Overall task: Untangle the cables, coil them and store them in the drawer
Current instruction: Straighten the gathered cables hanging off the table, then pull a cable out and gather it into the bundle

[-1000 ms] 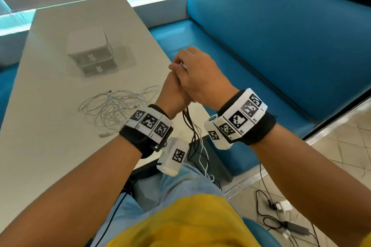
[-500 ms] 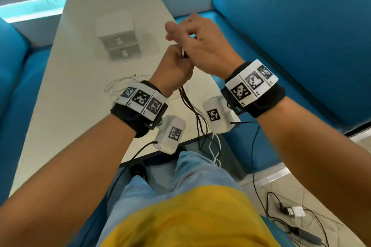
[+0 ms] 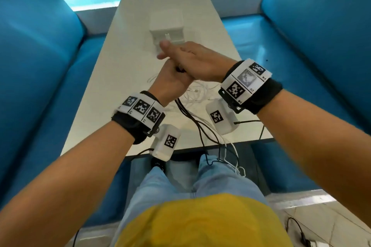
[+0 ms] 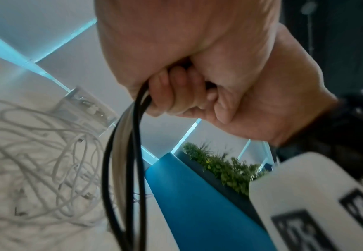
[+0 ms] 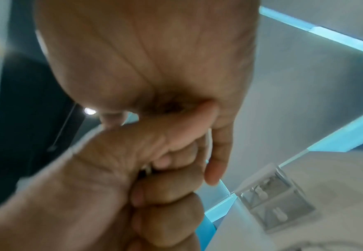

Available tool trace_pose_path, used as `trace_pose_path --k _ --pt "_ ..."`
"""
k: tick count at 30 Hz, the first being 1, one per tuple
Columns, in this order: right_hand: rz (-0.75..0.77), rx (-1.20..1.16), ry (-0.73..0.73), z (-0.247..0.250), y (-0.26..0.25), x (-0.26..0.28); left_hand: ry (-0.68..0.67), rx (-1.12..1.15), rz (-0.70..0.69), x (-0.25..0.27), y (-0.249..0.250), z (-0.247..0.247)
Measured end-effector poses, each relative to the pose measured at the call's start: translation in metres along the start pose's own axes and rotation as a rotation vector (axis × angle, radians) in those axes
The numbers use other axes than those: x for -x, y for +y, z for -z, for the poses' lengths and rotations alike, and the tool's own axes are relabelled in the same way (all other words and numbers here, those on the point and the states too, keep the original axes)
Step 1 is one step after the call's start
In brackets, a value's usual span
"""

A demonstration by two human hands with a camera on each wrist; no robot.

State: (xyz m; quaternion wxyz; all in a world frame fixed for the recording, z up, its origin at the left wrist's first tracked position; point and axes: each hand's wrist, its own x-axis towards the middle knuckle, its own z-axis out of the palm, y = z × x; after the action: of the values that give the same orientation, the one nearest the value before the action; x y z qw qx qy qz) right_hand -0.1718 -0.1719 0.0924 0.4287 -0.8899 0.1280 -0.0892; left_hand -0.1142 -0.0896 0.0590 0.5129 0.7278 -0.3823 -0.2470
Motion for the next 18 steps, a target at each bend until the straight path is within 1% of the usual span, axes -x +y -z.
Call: trace_pose_path --k 2,3,4,6,7,9,10,12,13,16,18 --pt "-0.022 -0.242 0.079 -0.003 0.008 -0.002 0.081 0.186 0.053 -0.003 -0.005 0.01" --pt "-0.072 -0.373 0.105 -0.009 0.013 -0.003 0.11 0.262 0.083 -0.004 -0.007 0.013" --pt "-0.141 -0.496 0.097 -0.018 0.019 -0.003 0.142 0.333 0.104 -0.005 -0.009 0.015" --pt "-0.265 -0.687 -0.003 -0.042 0.029 -0.001 0.219 0.468 0.151 -0.005 -0.011 0.017" --pt "-0.295 -0.753 -0.069 -0.053 0.033 0.0 0.25 0.558 0.174 -0.007 -0.012 0.019" --pt "-0.332 -0.791 -0.138 -0.067 0.044 0.003 0.263 0.714 0.183 -0.011 -0.018 0.025" --pt "-0.35 -0.731 -0.143 -0.07 0.051 0.003 0.266 0.754 0.188 -0.012 -0.021 0.028" --pt "-0.346 -0.491 -0.147 -0.073 0.065 0.005 0.252 0.783 0.206 -0.012 -0.023 0.036" --pt "-0.334 -0.386 -0.153 -0.075 0.071 0.006 0.224 0.781 0.2 -0.01 -0.025 0.041" --pt "-0.307 -0.153 -0.161 -0.079 0.083 0.007 0.133 0.71 0.163 -0.003 -0.034 0.047" --pt "-0.282 0.009 -0.2 -0.084 0.087 0.004 0.107 0.676 0.172 0.0 -0.045 0.048"
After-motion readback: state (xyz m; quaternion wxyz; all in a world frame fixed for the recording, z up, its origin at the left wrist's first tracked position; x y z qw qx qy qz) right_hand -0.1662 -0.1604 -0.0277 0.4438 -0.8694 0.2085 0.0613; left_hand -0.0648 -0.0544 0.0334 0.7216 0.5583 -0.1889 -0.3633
